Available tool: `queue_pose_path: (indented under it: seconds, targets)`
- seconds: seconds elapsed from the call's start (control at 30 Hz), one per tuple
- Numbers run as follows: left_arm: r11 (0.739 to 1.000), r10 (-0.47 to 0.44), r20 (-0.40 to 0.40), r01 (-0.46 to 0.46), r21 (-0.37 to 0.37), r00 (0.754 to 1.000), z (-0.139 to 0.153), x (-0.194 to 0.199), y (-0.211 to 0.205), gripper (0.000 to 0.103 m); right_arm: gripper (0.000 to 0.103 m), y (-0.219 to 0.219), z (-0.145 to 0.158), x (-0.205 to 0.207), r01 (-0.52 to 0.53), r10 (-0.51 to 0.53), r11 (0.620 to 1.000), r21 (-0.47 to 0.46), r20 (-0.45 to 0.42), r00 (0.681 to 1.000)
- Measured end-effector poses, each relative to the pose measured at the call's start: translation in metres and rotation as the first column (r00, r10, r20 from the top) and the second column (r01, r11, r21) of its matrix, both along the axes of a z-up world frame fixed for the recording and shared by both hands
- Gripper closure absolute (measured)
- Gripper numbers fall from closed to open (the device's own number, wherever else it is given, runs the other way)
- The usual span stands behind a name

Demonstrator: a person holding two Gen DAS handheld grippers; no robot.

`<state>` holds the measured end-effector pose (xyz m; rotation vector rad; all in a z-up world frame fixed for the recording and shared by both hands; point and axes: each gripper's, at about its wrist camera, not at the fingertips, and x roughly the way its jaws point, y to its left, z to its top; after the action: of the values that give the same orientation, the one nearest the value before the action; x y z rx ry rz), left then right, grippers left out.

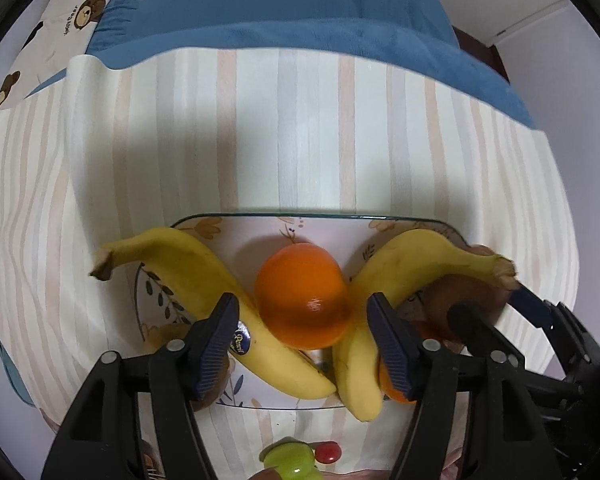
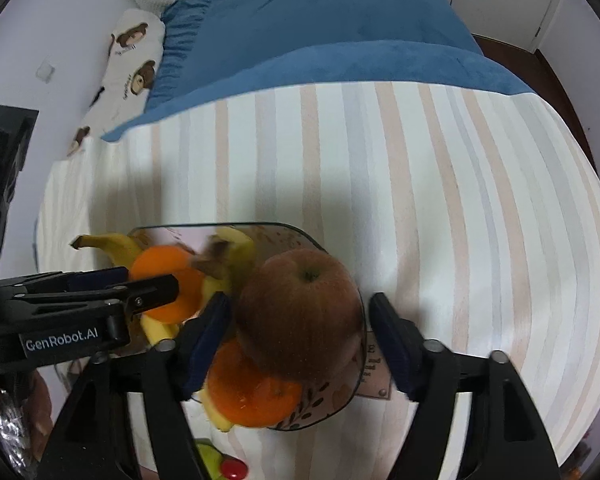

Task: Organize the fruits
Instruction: 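Set the orange and red apple on the plate and open both tools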

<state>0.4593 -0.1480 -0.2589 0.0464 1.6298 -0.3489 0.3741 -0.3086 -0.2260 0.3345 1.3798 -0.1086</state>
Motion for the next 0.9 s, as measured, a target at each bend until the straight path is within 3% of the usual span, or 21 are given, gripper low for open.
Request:
queue_pose_path:
  seconds: [0.2,0.3,0.43,0.9]
  targets:
    - [1.000,-0.002,0.048,0.001,0.015,0.999,0.016,-0.005,0.006,0.019,0.015,0.002,0.020,-0.004,0.007,-0.007,0.999,-0.031,0.018,1.000]
    - [0.998,-0.025,0.113,0.018,0.068,0.993,0.024,-0.014,0.010,0.010,0.005,0.003,0.027,-0.011,0.017,-0.016,0.997,-0.080,0.015,1.000]
    - [0.992,-0.053,0.187,0.030,0.122,0.981,0.036,-0.032,0.017,0.001,0.003,0.009,0.029,-0.022,0.013,-0.012,0.990,-0.141,0.004,1.000]
    - [0.990,-0.047,0.274,0.008,0.144,0.961,0.055,-0.074,0.047,0.001,0.003,0.040,0.030,-0.054,0.019,-0.014,0.982,-0.191,0.023,1.000]
